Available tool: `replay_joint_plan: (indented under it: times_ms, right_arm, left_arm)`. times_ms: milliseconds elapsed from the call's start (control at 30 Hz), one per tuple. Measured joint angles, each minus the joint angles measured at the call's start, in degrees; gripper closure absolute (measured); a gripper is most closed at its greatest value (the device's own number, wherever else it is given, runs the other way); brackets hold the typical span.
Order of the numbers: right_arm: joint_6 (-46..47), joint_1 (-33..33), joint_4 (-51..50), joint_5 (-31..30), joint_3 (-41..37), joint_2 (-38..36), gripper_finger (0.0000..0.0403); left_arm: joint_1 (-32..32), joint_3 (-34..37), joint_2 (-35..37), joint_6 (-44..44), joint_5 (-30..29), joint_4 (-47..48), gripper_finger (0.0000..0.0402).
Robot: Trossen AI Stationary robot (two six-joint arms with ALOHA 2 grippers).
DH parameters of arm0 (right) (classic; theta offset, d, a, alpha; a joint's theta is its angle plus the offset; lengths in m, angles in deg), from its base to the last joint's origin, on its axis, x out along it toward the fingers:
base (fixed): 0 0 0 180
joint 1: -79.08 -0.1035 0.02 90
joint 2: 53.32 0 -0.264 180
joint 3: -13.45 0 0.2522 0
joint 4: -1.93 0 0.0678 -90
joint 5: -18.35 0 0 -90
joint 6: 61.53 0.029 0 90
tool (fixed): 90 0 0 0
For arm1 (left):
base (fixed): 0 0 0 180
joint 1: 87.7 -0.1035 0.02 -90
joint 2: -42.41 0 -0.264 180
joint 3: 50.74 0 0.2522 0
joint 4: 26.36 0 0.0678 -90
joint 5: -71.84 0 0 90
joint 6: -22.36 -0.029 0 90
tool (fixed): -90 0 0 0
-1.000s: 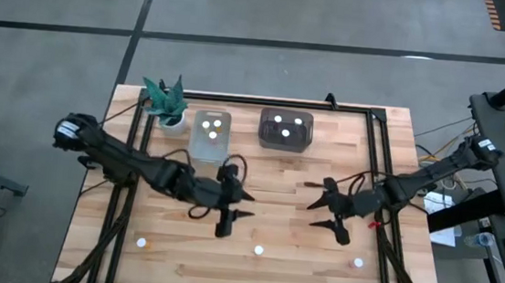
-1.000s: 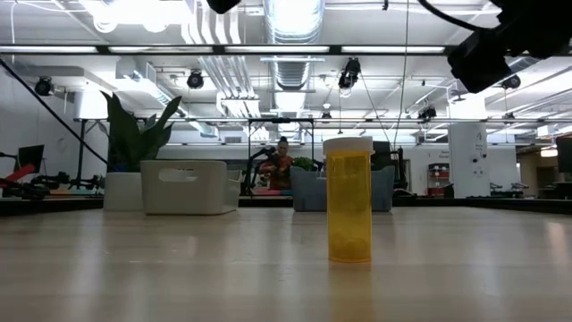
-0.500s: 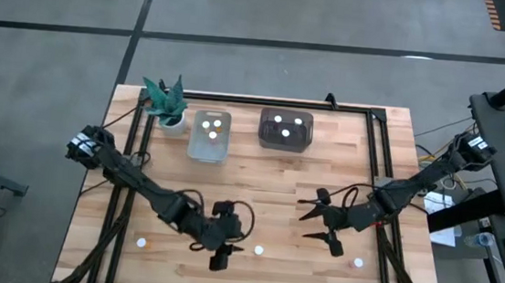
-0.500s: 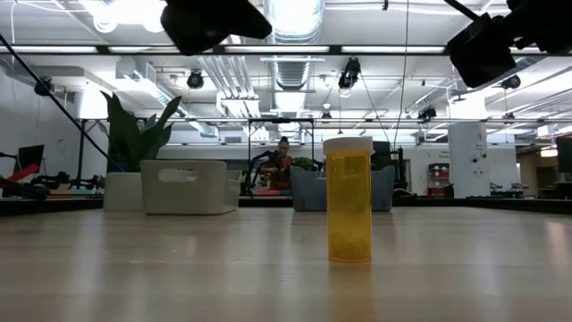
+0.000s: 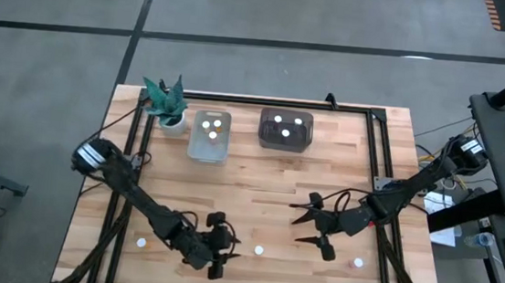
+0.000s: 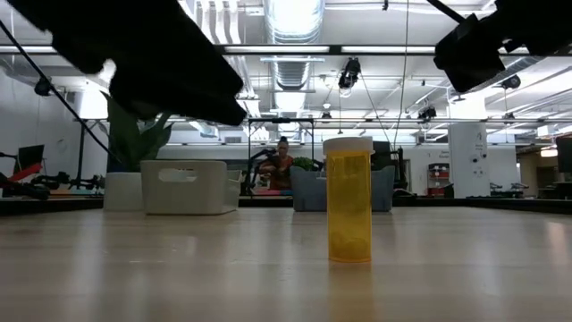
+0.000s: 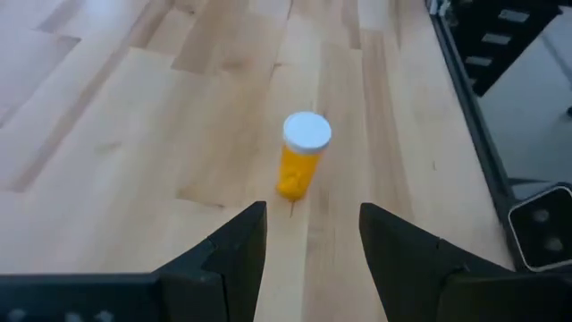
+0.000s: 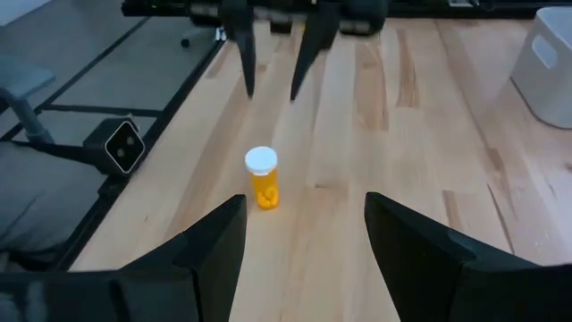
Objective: Pick and place medicine bottles into bin by pill shape (circle, oval)
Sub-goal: Put the right orange tablet bottle into the gray bin
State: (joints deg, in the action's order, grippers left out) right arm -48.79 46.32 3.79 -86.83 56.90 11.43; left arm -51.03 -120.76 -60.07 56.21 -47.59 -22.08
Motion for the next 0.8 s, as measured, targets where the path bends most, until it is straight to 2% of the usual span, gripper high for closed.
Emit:
replay_joint_plan:
  times_ms: [367,633,800]
  right_arm:
    - [-1.8,0.1,-0.3,0.0,0.9,0.2,0.0184]
    - [-1.5,0.1,-0.3,0.0,0.9,0.3,0.0184]
    - [-1.4,0.1,-0.4,-1.0,0.9,0.3,0.0184]
  left_arm:
    - [-2.2,1.4,-13.4,-4.7,-0.5,-24.2,0.0237]
    - [-3.3,1.2,-18.4,-5.7,-0.5,-33.4,0.0237]
    - [-3.6,1.1,-19.5,-6.4,-0.2,-35.4,0.0237]
